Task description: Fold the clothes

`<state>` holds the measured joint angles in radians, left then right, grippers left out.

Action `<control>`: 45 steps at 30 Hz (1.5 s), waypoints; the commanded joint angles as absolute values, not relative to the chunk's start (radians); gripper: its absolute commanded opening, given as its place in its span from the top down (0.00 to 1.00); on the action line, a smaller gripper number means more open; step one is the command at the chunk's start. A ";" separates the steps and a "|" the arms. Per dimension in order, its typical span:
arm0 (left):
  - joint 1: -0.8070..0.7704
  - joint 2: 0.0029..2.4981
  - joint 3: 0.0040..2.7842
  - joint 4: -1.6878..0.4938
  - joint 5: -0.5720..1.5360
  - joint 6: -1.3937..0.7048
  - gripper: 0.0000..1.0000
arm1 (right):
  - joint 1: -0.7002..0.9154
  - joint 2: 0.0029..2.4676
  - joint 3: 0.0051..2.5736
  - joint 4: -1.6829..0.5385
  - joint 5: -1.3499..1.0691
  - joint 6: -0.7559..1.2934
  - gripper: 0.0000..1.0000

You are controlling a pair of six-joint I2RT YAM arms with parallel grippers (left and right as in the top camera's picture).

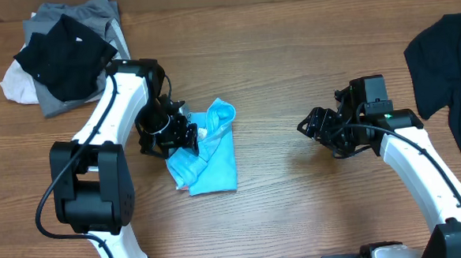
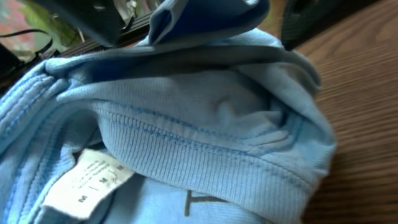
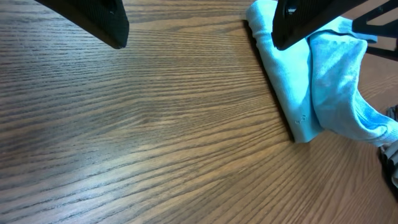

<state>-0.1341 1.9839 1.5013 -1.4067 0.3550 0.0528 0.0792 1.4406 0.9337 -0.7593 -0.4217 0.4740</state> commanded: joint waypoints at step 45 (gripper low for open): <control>-0.105 1.962 1.717 -1.512 0.233 0.019 0.18 | 0.078 1.429 0.937 -0.750 -0.419 0.467 0.23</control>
